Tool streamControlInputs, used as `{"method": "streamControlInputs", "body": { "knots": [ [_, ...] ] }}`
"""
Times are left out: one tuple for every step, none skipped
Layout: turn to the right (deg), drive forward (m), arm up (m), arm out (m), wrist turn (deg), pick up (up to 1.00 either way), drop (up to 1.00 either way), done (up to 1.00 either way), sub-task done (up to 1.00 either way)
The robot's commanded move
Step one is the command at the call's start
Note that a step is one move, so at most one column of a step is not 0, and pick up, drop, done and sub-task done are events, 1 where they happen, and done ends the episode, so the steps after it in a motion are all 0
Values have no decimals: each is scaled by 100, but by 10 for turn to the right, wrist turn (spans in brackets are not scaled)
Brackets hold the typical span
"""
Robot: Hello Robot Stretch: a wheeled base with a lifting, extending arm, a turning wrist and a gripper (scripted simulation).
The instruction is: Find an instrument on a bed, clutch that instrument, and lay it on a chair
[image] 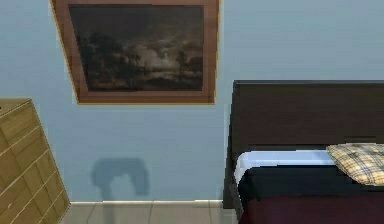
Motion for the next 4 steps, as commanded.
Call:
{"method": "streamControlInputs", "body": {
  "knots": [
    [0,20,0,0,0,0,0,0,0],
    [-120,0,0,0,0,0,0,0,0],
    [0,0,50,0,0,0,0,0,0],
    [0,0,22,0,0,0,0,0,0]
  ]
}}
